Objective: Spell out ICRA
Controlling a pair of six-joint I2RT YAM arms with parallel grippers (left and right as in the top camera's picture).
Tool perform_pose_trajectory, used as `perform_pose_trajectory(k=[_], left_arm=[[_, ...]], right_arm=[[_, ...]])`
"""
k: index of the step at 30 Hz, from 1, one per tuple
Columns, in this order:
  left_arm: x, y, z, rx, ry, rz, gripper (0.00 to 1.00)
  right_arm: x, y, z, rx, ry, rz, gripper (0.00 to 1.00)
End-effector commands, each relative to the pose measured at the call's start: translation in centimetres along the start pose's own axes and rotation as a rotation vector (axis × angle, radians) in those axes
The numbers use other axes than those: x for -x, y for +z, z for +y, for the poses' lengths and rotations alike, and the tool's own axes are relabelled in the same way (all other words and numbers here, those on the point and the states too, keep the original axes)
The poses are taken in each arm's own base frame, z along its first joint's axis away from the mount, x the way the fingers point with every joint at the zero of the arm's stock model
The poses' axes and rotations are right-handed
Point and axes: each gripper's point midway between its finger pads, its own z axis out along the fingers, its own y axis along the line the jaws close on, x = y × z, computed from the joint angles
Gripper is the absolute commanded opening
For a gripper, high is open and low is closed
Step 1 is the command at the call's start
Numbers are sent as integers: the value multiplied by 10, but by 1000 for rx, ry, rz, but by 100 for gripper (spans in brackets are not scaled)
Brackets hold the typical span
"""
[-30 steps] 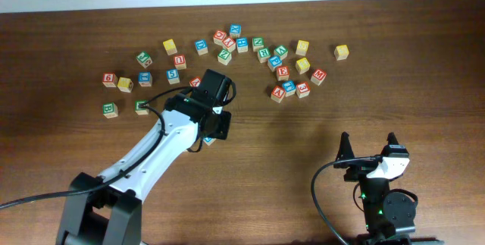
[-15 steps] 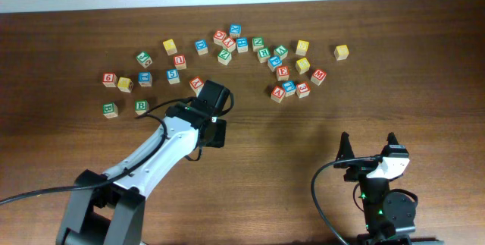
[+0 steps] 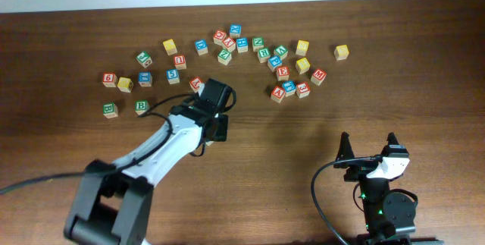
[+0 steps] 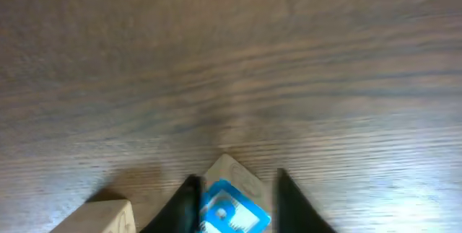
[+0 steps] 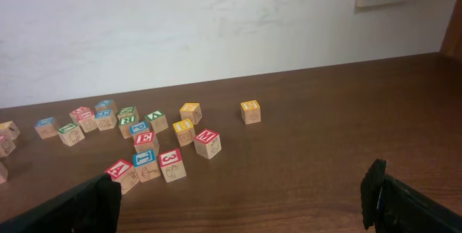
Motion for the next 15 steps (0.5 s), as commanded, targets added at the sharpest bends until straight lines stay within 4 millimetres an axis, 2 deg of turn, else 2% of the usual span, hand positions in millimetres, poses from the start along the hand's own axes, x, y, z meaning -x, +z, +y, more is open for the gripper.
perform_pose_trajectory(k=[1, 5, 8, 12, 15], left_arm=[[-11, 11, 3, 16, 6, 40, 12], [-17, 10, -10, -55, 6, 71, 13], [-21, 9, -11, -68, 7, 89, 15], [-20, 6, -10, -63, 6, 98, 25], [-8, -6, -12, -65, 6, 93, 33]], right_arm=[[-2, 0, -4, -18, -7, 2, 98], [-2, 0, -4, -18, -7, 2, 98], [-2, 0, -4, -18, -7, 2, 98], [-2, 0, -4, -18, -7, 2, 98], [-2, 0, -4, -18, -7, 2, 98]])
